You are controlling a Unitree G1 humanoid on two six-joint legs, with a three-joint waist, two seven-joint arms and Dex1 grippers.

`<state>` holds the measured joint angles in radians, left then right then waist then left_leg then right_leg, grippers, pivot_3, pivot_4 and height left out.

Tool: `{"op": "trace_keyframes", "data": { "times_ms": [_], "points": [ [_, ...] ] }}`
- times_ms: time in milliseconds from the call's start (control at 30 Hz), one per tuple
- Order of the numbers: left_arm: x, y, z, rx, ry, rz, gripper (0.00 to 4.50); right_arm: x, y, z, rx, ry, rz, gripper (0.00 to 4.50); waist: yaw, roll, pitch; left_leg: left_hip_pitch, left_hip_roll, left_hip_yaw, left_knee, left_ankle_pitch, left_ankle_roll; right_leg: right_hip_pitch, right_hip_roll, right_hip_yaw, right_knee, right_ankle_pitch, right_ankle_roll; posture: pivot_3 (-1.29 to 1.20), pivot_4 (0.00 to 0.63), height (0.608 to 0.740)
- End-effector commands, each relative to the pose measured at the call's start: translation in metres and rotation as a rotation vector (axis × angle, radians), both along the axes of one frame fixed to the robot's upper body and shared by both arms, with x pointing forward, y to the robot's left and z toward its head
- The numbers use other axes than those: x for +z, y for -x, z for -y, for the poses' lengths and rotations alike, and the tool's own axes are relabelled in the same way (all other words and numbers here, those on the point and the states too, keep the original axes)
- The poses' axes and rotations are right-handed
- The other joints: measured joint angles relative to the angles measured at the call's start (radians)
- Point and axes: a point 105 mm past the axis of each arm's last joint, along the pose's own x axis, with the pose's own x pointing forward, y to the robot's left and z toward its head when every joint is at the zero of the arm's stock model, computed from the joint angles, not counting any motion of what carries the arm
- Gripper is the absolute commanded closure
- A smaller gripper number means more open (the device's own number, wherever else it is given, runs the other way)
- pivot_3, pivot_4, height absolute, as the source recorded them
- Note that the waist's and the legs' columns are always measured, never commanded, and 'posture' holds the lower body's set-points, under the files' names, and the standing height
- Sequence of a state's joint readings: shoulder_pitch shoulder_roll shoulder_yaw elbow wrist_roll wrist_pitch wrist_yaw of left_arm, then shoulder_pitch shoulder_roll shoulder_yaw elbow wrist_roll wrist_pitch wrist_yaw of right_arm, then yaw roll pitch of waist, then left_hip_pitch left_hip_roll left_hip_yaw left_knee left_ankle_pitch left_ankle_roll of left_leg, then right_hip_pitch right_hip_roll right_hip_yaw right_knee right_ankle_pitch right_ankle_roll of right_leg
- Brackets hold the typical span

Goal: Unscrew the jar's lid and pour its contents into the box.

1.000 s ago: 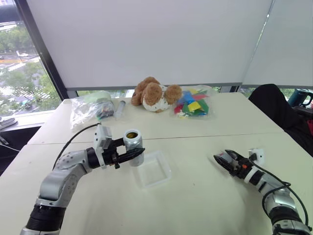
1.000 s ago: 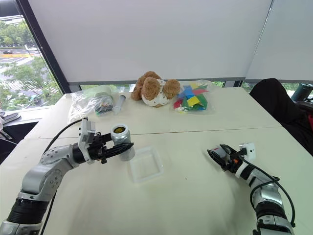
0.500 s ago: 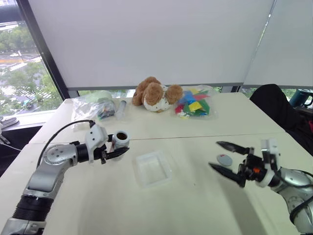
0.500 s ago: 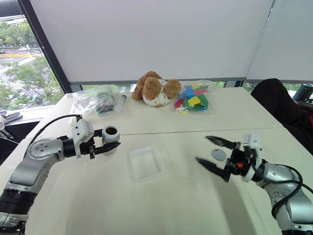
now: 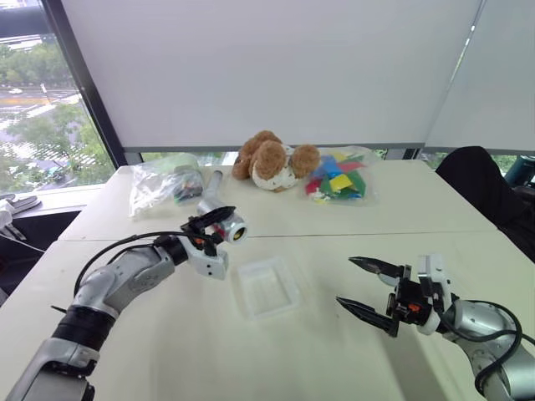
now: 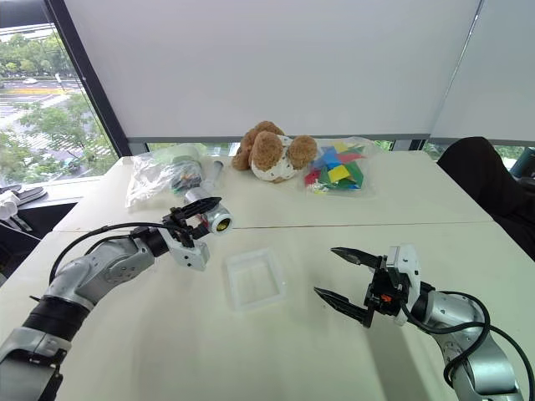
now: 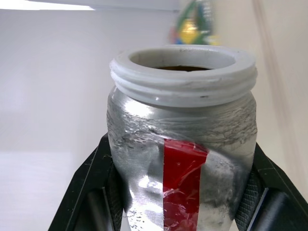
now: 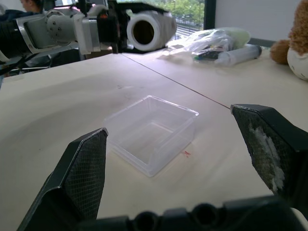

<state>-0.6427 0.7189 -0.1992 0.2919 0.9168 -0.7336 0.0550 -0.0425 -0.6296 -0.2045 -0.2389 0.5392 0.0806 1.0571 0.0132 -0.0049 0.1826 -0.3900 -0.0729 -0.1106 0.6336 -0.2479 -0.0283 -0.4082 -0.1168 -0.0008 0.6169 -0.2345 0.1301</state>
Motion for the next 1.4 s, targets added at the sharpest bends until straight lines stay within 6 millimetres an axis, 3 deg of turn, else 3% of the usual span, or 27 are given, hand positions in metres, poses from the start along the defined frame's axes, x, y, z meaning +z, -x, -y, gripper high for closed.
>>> {"op": "trace_keyframes", "data": {
  "times_ms": [33, 167, 300, 433, 767, 900, 1067, 1267, 1400],
  "points": [
    [0.002, 0.009, 0.019, -0.095, -0.143, 0.291, 2.39, 0.008, -0.001, 0.004, -0.038, -0.017, 0.041, 0.01, 0.0, 0.0, 0.0, 0.0, 0.0, 0.0, 0.0, 0.0, 0.0, 0.0, 0.0, 0.0, 0.0, 0.0, 0.0, 0.0, 0.15, 0.74],
    [-0.005, 0.009, 0.028, -0.138, -0.217, 0.504, 2.39, 0.009, 0.0, 0.002, -0.051, -0.028, 0.044, 0.01, -0.001, 0.0, 0.0, 0.0, -0.001, 0.002, 0.0, 0.0, 0.0, 0.0, 0.0, 0.0, 0.002, 0.0, 0.001, 0.0, 0.15, 0.74],
    [-0.026, 0.002, 0.032, -0.17, -0.302, 0.568, 2.39, 0.008, 0.0, 0.001, -0.061, -0.035, 0.044, 0.01, -0.001, 0.0, 0.0, 0.0, -0.001, 0.002, 0.0, 0.0, 0.0, 0.0, 0.0, -0.001, 0.004, 0.0, 0.001, 0.0, 0.15, 0.74],
    [-0.03, -0.002, 0.038, -0.168, -0.331, 0.689, 2.39, 0.008, 0.002, -0.002, -0.071, -0.055, 0.041, 0.01, -0.001, -0.001, 0.0, 0.0, -0.001, 0.002, 0.001, 0.0, 0.0, 0.0, 0.0, -0.001, 0.005, -0.001, 0.002, 0.0, 0.15, 0.74],
    [-0.029, 0.006, 0.038, -0.197, -0.279, 0.688, 2.39, 0.006, 0.004, 0.0, -0.082, -0.049, 0.033, 0.01, -0.002, -0.001, 0.0, 0.0, -0.001, 0.002, 0.002, 0.0, 0.0, -0.002, 0.0, -0.001, 0.011, -0.002, 0.003, 0.0, 0.15, 0.74],
    [-0.019, 0.018, 0.036, -0.265, -0.063, 0.462, 2.39, 0.007, 0.003, 0.0, -0.081, -0.054, 0.031, 0.01, -0.001, -0.001, 0.0, 0.0, -0.001, 0.001, 0.003, 0.0, 0.0, -0.002, -0.001, -0.001, 0.011, -0.002, 0.003, 0.0, 0.15, 0.74],
    [-0.012, 0.018, 0.015, -0.247, 0.331, -0.075, 2.39, 0.01, 0.003, 0.0, -0.065, -0.09, 0.023, 0.01, -0.004, 0.0, 0.0, 0.0, 0.0, 0.0, 0.003, 0.0, 0.0, -0.003, -0.002, 0.0, 0.011, -0.001, 0.002, 0.0, 0.15, 0.74],
    [-0.018, 0.006, -0.045, -0.027, 0.758, -0.553, 2.39, 0.016, 0.007, -0.012, 0.025, -0.114, 0.052, 0.01, -0.014, 0.001, -0.001, 0.001, 0.001, -0.001, 0.004, 0.0, 0.0, -0.003, -0.002, 0.0, 0.012, -0.001, 0.002, 0.0, 0.15, 0.74],
    [-0.036, 0.009, -0.092, 0.109, 1.1, -0.83, 2.39, 0.021, 0.011, -0.024, 0.123, -0.13, 0.108, 0.01, -0.026, 0.001, -0.001, 0.001, 0.002, -0.002, 0.005, 0.0, 0.0, -0.001, -0.002, 0.0, 0.012, -0.002, 0.002, 0.0, 0.15, 0.74]
  ]
}}
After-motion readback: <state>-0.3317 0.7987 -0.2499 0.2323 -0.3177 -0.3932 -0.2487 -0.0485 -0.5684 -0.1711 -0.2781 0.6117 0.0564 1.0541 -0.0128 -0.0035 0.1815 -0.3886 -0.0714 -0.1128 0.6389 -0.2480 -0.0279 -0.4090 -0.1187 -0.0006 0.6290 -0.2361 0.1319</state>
